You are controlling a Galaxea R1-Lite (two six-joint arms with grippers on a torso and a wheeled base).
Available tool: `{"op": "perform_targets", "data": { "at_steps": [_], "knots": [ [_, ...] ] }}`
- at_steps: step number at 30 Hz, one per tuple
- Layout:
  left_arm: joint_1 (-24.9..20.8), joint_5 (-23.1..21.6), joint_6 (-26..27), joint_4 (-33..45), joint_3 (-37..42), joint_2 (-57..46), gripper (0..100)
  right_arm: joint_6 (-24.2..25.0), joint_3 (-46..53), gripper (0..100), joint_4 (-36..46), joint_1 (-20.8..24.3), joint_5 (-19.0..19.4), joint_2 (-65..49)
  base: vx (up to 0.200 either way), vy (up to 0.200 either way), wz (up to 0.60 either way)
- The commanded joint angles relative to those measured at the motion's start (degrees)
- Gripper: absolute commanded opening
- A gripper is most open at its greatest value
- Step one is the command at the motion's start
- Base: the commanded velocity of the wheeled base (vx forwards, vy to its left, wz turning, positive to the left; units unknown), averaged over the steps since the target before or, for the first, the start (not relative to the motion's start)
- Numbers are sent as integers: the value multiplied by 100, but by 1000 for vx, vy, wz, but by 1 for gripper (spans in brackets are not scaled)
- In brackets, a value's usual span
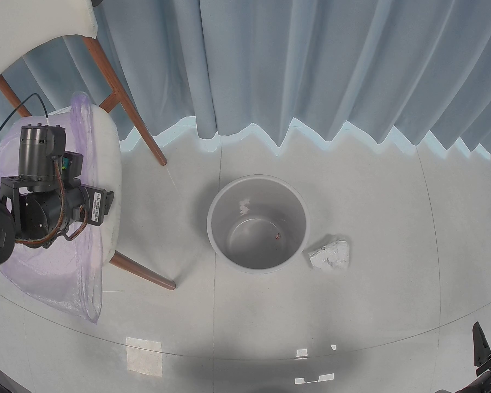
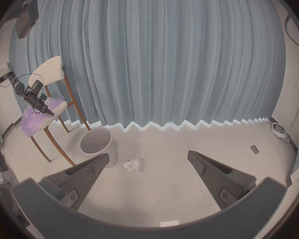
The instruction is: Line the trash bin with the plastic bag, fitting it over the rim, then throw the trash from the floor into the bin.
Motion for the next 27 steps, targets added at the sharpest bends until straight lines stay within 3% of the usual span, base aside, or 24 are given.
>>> {"op": "perform_targets", "data": {
  "at_steps": [1, 7, 14, 18, 20, 27],
  "knots": [
    [84, -85, 26, -111, 153, 2, 0, 4, 101, 100, -2, 4, 4, -96, 0, 0, 0],
    [216, -225, -9, -207, 285, -148, 0, 4, 101, 100, -2, 4, 4, -96, 0, 0, 0],
    [462, -726, -71, -199, 548, -886, 0, 4, 101, 100, -2, 4, 4, -96, 0, 0, 0],
    [374, -1095, -361, -190, 601, -1229, 0, 4, 101, 100, -2, 4, 4, -96, 0, 0, 0],
    [260, -1465, -879, -172, 610, -1571, 0, 4, 101, 100, -2, 4, 4, -96, 0, 0, 0],
    [198, -2203, -1688, -181, 592, -2055, 0, 4, 101, 100, -2, 4, 4, -96, 0, 0, 0]
  ]
}}
